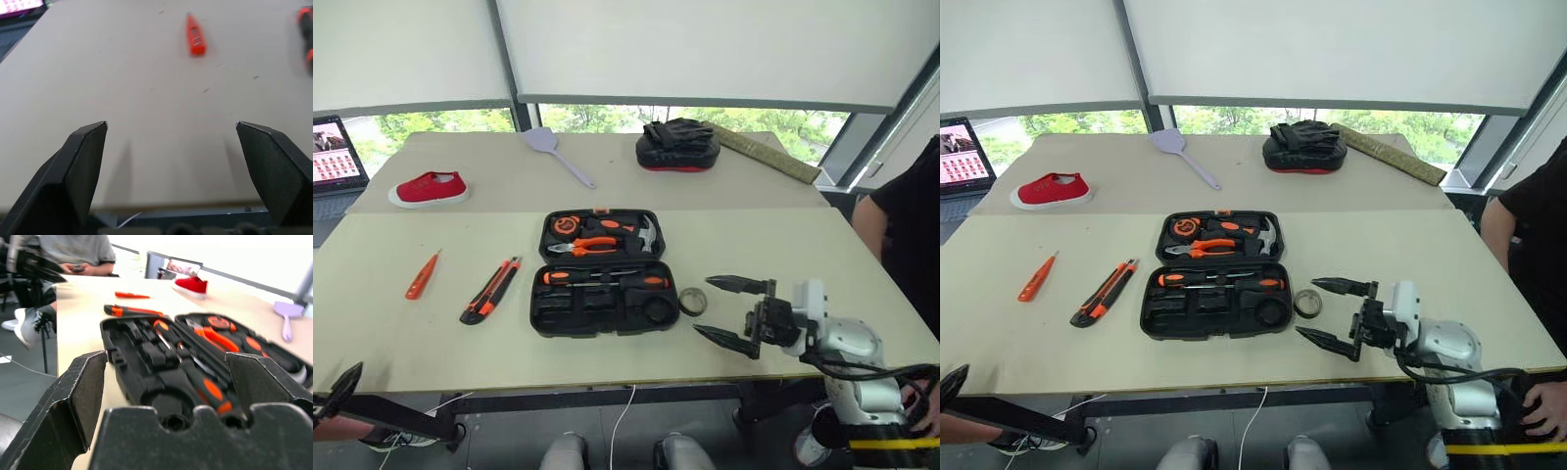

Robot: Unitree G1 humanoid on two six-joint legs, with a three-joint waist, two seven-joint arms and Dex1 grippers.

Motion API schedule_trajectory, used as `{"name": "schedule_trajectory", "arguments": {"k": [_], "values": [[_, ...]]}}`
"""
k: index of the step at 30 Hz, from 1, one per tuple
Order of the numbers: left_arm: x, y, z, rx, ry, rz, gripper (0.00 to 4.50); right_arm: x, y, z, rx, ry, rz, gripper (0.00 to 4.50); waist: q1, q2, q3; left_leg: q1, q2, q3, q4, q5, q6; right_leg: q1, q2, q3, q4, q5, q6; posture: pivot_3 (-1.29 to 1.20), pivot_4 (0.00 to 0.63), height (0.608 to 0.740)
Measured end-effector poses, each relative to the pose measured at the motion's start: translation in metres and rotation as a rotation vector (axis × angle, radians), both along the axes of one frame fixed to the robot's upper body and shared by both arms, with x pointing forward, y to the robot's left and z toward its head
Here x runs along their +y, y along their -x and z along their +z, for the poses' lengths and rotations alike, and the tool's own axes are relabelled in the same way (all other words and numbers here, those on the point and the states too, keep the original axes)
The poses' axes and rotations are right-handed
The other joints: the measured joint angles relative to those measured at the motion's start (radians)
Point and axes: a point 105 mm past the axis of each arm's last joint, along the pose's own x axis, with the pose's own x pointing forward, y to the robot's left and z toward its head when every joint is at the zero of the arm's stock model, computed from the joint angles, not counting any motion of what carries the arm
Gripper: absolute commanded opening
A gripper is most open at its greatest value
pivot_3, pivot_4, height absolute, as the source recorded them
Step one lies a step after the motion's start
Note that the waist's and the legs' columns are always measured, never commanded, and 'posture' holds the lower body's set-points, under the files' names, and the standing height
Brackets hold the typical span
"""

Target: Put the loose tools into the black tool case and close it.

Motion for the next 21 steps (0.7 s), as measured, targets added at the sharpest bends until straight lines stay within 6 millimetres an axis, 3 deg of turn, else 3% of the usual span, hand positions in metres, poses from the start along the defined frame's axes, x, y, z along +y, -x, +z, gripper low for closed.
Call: {"name": "schedule_trajectory", "arguments": {"k": [4, 8, 11, 17, 21], "values": [[-0.002, -0.028, 0.012, -0.004, 0.079, 0.001, 4.5, 0.009, 0.004, 0.016, -0.067, -0.028, 0.012, 4.46, 0.015, -0.001, 0.0, -0.001, -0.001, 0.0, 0.0, 0.0, 0.0, 0.0, -0.001, -0.004, 0.0, 0.0, 0.001, 0.0, 0.15, 0.74], [-0.009, -0.081, 0.039, 0.063, 0.129, -0.023, 4.5, 0.02, 0.001, 0.039, -0.148, -0.048, 0.035, 4.46, 0.022, -0.002, -0.001, -0.002, -0.002, 0.0, 0.0, 0.001, -0.001, 0.001, -0.001, -0.005, 0.0, 0.001, 0.001, 0.0, 0.15, 0.74], [-0.022, -0.11, 0.048, 0.129, 0.157, -0.048, 4.5, 0.027, -0.001, 0.046, -0.173, -0.053, 0.056, 4.46, 0.018, -0.003, -0.001, -0.004, -0.003, 0.0, 0.001, 0.002, -0.002, 0.003, 0.0, -0.003, 0.0, 0.003, 0.006, 0.0, 0.15, 0.74], [-0.043, -0.162, 0.042, 0.277, 0.16, -0.067, 4.5, 0.036, -0.002, 0.052, -0.187, -0.058, 0.084, 4.46, 0.012, -0.004, 0.0, -0.006, -0.003, 0.0, 0.0, 0.007, 0.005, 0.002, 0.004, 0.0, 0.003, 0.004, 0.005, 0.0, 0.15, 0.74], [-0.045, -0.192, 0.039, 0.352, 0.139, -0.03, 4.5, 0.038, -0.001, 0.054, -0.188, -0.061, 0.086, 4.46, 0.015, -0.005, 0.0, -0.007, -0.003, 0.0, 0.0, 0.007, 0.005, 0.002, 0.006, 0.0, 0.003, 0.004, 0.005, 0.0, 0.15, 0.74]]}}
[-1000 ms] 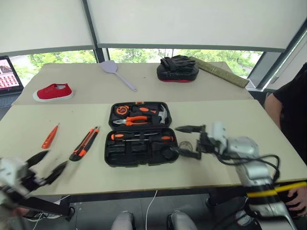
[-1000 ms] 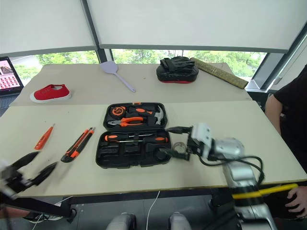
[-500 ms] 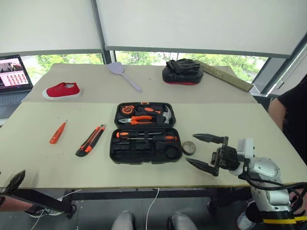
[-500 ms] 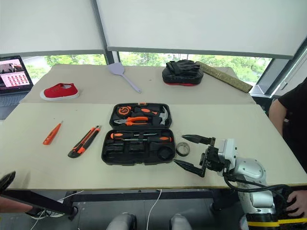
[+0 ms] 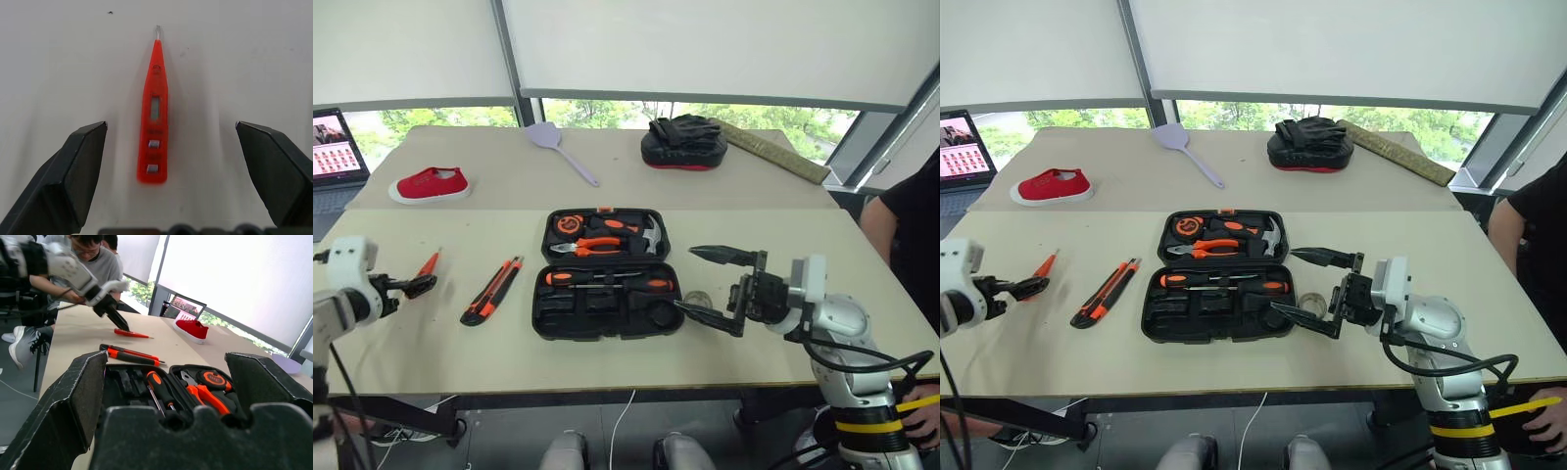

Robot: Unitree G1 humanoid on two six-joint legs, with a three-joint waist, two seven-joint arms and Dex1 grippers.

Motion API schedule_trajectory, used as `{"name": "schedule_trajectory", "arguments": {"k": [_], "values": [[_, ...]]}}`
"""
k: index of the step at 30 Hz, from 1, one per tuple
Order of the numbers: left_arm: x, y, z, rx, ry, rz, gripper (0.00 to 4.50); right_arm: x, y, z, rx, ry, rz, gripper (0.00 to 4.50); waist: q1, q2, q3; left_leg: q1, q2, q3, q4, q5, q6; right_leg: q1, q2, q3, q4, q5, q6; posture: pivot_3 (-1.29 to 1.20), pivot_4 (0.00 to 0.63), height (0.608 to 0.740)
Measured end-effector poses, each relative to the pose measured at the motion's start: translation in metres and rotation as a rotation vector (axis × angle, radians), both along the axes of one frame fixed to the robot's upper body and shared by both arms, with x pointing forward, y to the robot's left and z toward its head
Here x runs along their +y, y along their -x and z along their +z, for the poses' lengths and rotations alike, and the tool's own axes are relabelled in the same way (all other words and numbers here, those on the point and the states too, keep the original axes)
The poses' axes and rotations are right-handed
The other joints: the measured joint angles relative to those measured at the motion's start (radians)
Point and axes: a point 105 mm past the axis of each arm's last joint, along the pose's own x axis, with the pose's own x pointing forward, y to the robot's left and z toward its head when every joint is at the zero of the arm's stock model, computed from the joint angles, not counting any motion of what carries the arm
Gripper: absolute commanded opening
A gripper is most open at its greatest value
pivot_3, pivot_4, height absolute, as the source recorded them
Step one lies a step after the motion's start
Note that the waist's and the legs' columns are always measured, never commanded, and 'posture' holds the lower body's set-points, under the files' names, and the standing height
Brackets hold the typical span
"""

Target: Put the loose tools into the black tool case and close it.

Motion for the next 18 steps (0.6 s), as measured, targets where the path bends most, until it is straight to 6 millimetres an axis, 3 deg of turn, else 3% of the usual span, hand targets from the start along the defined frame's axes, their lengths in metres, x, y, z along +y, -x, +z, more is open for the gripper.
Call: {"name": "schedule_trajectory", "arguments": {"k": [3, 12, 15, 18], "values": [[0.006, -0.007, -0.012, 0.057, -0.039, 0.03, 3.81, -0.001, 0.001, -0.003, 0.013, 0.001, -0.01, 4.5, -0.005, 0.0, 0.0, 0.0, 0.0, 0.0, 0.0, 0.0, 0.0, 0.0, 0.0, 0.0, 0.0, 0.0, 0.0, 0.0, 0.15, 0.74], [0.011, -0.01, -0.014, 0.037, -0.057, -0.005, 0.61, -0.003, 0.007, -0.005, 0.025, 0.015, -0.04, 4.5, -0.004, 0.0, 0.0, 0.002, 0.0, 0.0, 0.003, 0.0, -0.001, 0.002, 0.0, 0.001, 0.003, -0.003, 0.005, 0.0, 0.15, 0.74], [-0.003, -0.019, -0.007, -0.117, -0.009, -0.11, 0.44, -0.005, 0.007, -0.008, 0.035, 0.025, -0.051, 4.5, -0.001, -0.002, 0.001, 0.0, 0.001, 0.0, 0.005, 0.0, -0.001, 0.001, -0.001, 0.0, 0.003, 0.0, 0.0, 0.0, 0.15, 0.74], [-0.031, -0.022, 0.018, -0.28, 0.002, -0.353, 0.44, -0.01, 0.007, -0.008, 0.032, 0.052, -0.061, 4.5, 0.005, -0.005, 0.001, -0.003, 0.001, 0.0, 0.006, 0.0, -0.001, 0.0, -0.002, -0.001, 0.003, 0.0, 0.0, 0.0, 0.15, 0.74]]}}
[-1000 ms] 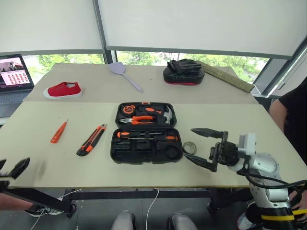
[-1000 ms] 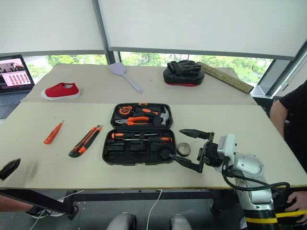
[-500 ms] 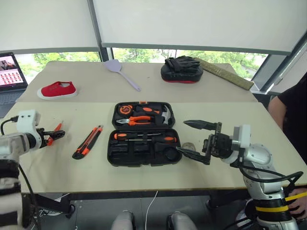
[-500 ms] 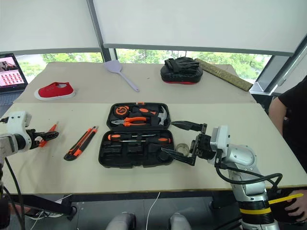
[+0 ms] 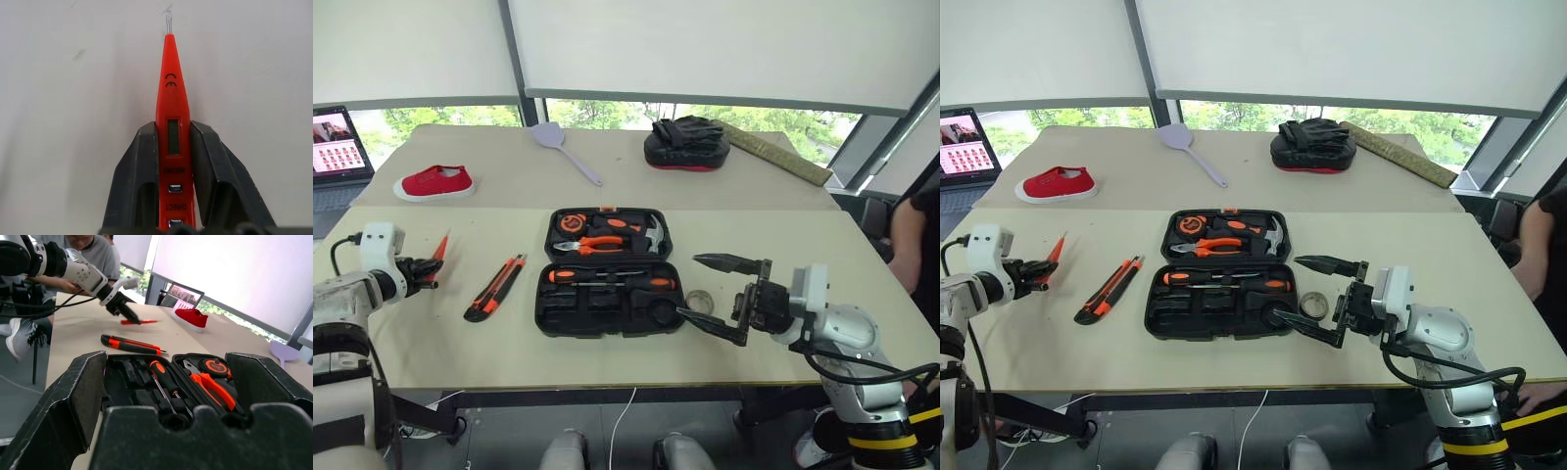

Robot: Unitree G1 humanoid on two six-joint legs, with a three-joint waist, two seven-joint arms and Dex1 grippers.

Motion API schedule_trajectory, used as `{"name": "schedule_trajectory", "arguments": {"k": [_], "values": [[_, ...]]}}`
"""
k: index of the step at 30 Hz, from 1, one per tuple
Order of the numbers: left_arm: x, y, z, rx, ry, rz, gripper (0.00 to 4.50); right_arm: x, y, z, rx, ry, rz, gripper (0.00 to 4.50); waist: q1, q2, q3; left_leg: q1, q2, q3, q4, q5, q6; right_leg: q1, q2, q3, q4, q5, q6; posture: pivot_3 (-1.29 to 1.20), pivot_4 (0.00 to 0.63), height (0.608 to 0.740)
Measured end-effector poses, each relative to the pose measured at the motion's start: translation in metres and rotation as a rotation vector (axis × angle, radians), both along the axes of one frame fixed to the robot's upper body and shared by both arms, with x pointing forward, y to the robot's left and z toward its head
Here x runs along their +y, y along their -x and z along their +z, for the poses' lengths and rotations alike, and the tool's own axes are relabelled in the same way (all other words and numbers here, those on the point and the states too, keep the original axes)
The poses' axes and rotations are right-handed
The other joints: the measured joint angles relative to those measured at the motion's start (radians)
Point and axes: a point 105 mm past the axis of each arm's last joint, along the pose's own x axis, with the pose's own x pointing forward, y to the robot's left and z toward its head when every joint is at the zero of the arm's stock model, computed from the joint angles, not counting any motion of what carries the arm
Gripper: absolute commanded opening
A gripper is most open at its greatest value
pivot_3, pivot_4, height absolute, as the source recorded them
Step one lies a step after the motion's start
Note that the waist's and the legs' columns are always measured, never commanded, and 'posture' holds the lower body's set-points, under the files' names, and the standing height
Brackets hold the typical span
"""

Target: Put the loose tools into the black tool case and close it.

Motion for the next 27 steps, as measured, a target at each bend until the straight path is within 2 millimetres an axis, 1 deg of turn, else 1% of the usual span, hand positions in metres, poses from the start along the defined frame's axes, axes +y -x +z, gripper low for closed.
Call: {"name": "schedule_trajectory", "arguments": {"k": [2, 3, 4, 5, 7, 9, 10, 11, 13, 16, 19, 21, 25, 27], "values": [[-0.03, 0.004, 0.024, -0.114, -0.035, -0.235, 0.44, -0.005, 0.0, 0.002, -0.008, 0.018, -0.01, 4.5, 0.002, 0.0, 0.0, -0.001, -0.002, 0.0, 0.001, 0.0, 0.0, 0.0, -0.002, 0.0, 0.0, 0.0, 0.001, 0.0, 0.15, 0.74], [-0.043, 0.009, 0.03, -0.145, -0.076, -0.34, 0.44, -0.006, 0.0, 0.002, -0.009, 0.028, -0.01, 4.5, 0.001, 0.0, 0.0, -0.001, -0.002, 0.0, 0.001, 0.0, 0.0, 0.0, -0.002, 0.0, 0.0, 0.0, 0.001, 0.0, 0.15, 0.74], [-0.062, 0.017, 0.033, -0.165, -0.137, -0.485, 0.44, -0.009, 0.0, 0.001, -0.006, 0.047, -0.011, 4.5, 0.0, 0.0, 0.0, -0.001, -0.003, 0.0, 0.001, 0.0, 0.0, 0.001, -0.003, 0.0, -0.001, 0.0, 0.001, 0.0, 0.15, 0.74], [-0.084, 0.025, 0.033, -0.164, -0.188, -0.63, 0.44, -0.011, 0.0, 0.0, 0.002, 0.067, -0.01, 4.5, 0.001, 0.0, 0.0, -0.001, -0.003, 0.0, 0.001, 0.0, 0.0, 0.001, -0.003, 0.0, -0.001, 0.0, 0.002, 0.0, 0.15, 0.74], [-0.116, 0.037, 0.028, -0.15, -0.236, -0.834, 0.44, -0.015, 0.001, -0.001, 0.021, 0.097, -0.003, 4.5, 0.001, 0.0, 0.0, -0.001, -0.003, 0.0, 0.002, 0.0, 0.0, 0.001, -0.003, 0.0, 0.0, 0.0, 0.002, 0.0, 0.15, 0.74], [-0.141, 0.044, 0.024, -0.139, -0.266, -0.964, 0.44, -0.018, 0.001, -0.002, 0.045, 0.117, 0.003, 4.5, 0.001, 0.0, 0.0, -0.001, -0.002, 0.0, 0.003, 0.0, 0.0, 0.001, -0.001, 0.001, 0.0, 0.0, 0.002, 0.0, 0.15, 0.74], [-0.157, 0.05, 0.019, -0.12, -0.334, -1.053, 0.44, -0.021, 0.0, -0.004, 0.066, 0.139, 0.006, 4.5, 0.0, 0.0, 0.0, -0.001, -0.001, 0.0, 0.004, 0.0, 0.0, 0.001, -0.001, 0.001, 0.0, 0.0, 0.002, 0.0, 0.15, 0.74], [-0.168, 0.055, 0.014, -0.1, -0.387, -1.118, 0.44, -0.024, 0.0, -0.005, 0.083, 0.158, 0.004, 4.5, 0.0, 0.0, 0.0, -0.001, -0.002, 0.0, 0.004, 0.0, 0.0, 0.001, -0.001, 0.002, 0.0, 0.0, 0.002, 0.0, 0.15, 0.74], [-0.184, 0.059, 0.002, -0.059, -0.455, -1.189, 0.44, -0.027, -0.001, -0.007, 0.107, 0.177, -0.002, 4.5, -0.001, 0.0, 0.0, -0.001, -0.001, 0.0, 0.004, 0.0, 0.001, 0.001, 0.001, 0.003, 0.0, -0.001, 0.003, 0.0, 0.15, 0.74], [-0.199, 0.051, -0.009, -0.026, -0.53, -1.185, 0.44, -0.028, -0.002, -0.01, 0.136, 0.182, -0.006, 4.5, -0.001, 0.0, 0.0, -0.001, 0.001, 0.0, 0.006, 0.0, 0.001, 0.001, 0.004, 0.004, 0.001, -0.003, 0.007, 0.0, 0.15, 0.74], [-0.206, 0.038, -0.009, -0.009, -0.598, -1.135, 0.44, -0.027, -0.002, -0.011, 0.148, 0.183, -0.007, 4.5, -0.001, 0.0, 0.0, -0.001, 0.001, 0.0, 0.007, 0.0, 0.001, 0.001, 0.004, 0.006, 0.001, -0.003, 0.008, 0.0, 0.15, 0.74], [-0.207, 0.034, -0.011, 0.017, -0.649, -1.124, 0.44, -0.026, 0.001, -0.012, 0.153, 0.184, -0.006, 4.5, -0.001, 0.0, 0.0, -0.001, 0.001, 0.0, 0.007, 0.0, 0.001, 0.001, 0.005, 0.007, 0.0, -0.003, 0.008, 0.0, 0.15, 0.74], [-0.2, 0.029, -0.018, 0.071, -0.715, -1.088, 0.44, -0.024, 0.004, -0.014, 0.165, 0.184, -0.007, 4.5, -0.001, 0.0, 0.0, -0.001, 0.001, 0.0, 0.007, -0.001, 0.002, 0.0, 0.011, 0.015, 0.0, -0.003, 0.009, 0.0, 0.15, 0.74], [-0.196, 0.028, -0.018, 0.089, -0.75, -1.081, 0.44, -0.024, 0.006, -0.016, 0.171, 0.183, -0.01, 4.5, -0.001, 0.0, 0.0, -0.001, 0.0, 0.0, 0.007, -0.001, 0.002, 0.001, 0.012, 0.018, 0.0, -0.003, 0.009, 0.0, 0.15, 0.74]]}}
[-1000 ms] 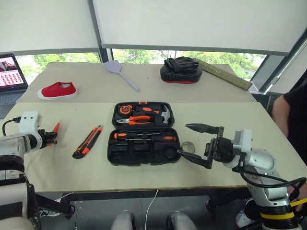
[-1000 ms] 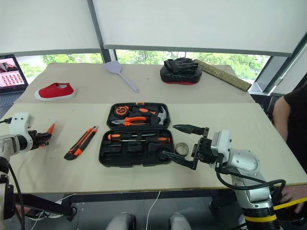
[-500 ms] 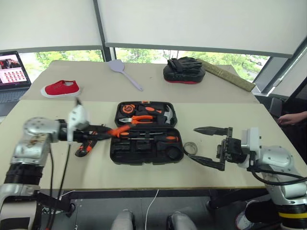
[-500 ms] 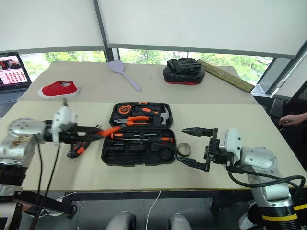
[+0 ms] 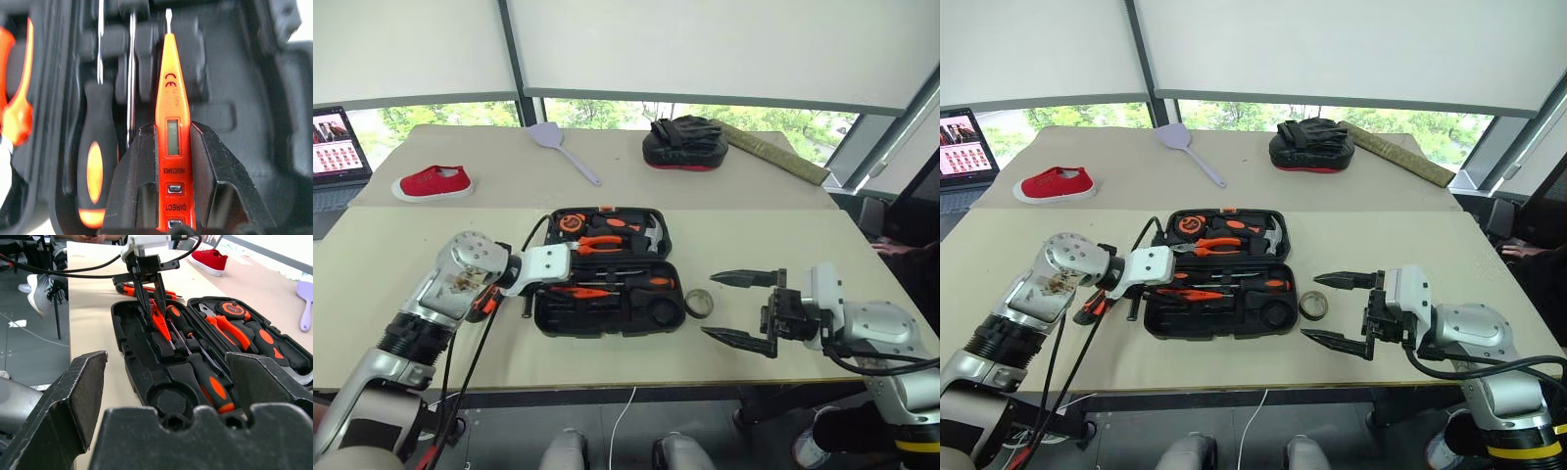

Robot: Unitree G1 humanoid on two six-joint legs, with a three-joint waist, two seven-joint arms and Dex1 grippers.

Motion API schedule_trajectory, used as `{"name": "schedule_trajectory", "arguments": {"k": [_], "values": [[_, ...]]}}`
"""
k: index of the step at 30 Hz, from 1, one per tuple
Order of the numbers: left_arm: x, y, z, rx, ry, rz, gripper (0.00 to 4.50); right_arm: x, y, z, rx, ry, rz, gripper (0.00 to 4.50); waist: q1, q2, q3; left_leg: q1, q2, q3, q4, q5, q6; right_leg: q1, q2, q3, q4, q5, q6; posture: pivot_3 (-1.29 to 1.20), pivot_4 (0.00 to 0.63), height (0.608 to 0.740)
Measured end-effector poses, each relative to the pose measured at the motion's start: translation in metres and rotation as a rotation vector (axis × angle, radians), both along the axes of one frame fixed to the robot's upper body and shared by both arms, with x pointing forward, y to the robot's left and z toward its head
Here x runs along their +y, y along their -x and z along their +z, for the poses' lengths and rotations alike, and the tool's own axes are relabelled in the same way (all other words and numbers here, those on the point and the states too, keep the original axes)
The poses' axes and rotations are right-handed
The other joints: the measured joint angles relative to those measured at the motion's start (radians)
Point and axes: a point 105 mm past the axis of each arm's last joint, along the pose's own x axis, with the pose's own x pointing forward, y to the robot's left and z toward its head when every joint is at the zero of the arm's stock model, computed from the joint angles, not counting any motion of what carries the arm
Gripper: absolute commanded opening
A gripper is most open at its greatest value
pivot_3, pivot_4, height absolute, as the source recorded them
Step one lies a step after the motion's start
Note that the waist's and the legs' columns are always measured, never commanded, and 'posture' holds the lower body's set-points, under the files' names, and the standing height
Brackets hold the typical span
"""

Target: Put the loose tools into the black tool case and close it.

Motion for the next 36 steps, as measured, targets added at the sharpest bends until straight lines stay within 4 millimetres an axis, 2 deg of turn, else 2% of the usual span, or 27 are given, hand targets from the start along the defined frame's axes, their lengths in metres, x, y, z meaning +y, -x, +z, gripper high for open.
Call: {"name": "schedule_trajectory", "arguments": {"k": [21, 33, 35, 36], "values": [[-0.019, -0.008, -0.004, -0.03, -0.058, -0.022, 0.44, 0.004, 0.002, 0.0, 0.009, -0.016, -0.016, 4.5, 0.003, 0.001, -0.001, 0.0, -0.002, 0.0, 0.002, 0.0, 0.001, 0.002, 0.002, 0.006, 0.001, 0.0, 0.002, 0.0, 0.15, 0.74], [-0.008, -0.006, -0.005, -0.014, -0.132, -0.003, 0.44, 0.007, 0.003, 0.002, 0.028, -0.029, -0.019, 4.5, -0.016, 0.003, -0.002, 0.004, -0.001, 0.0, 0.002, 0.0, 0.001, 0.003, 0.005, 0.009, 0.002, 0.0, 0.002, 0.0, 0.15, 0.74], [-0.007, -0.006, -0.005, -0.006, -0.124, 0.005, 1.45, 0.008, 0.002, 0.003, 0.027, -0.032, -0.02, 4.5, -0.018, 0.004, -0.002, 0.004, -0.001, 0.0, 0.002, 0.0, 0.001, 0.003, 0.005, 0.009, 0.002, 0.0, 0.002, 0.0, 0.15, 0.74], [-0.008, -0.006, -0.005, -0.005, -0.115, 0.006, 1.63, 0.008, 0.002, 0.003, 0.027, -0.033, -0.021, 4.5, -0.018, 0.004, -0.002, 0.004, -0.001, 0.0, 0.002, 0.0, 0.001, 0.003, 0.005, 0.009, 0.002, 0.0, 0.002, 0.0, 0.15, 0.74]]}}
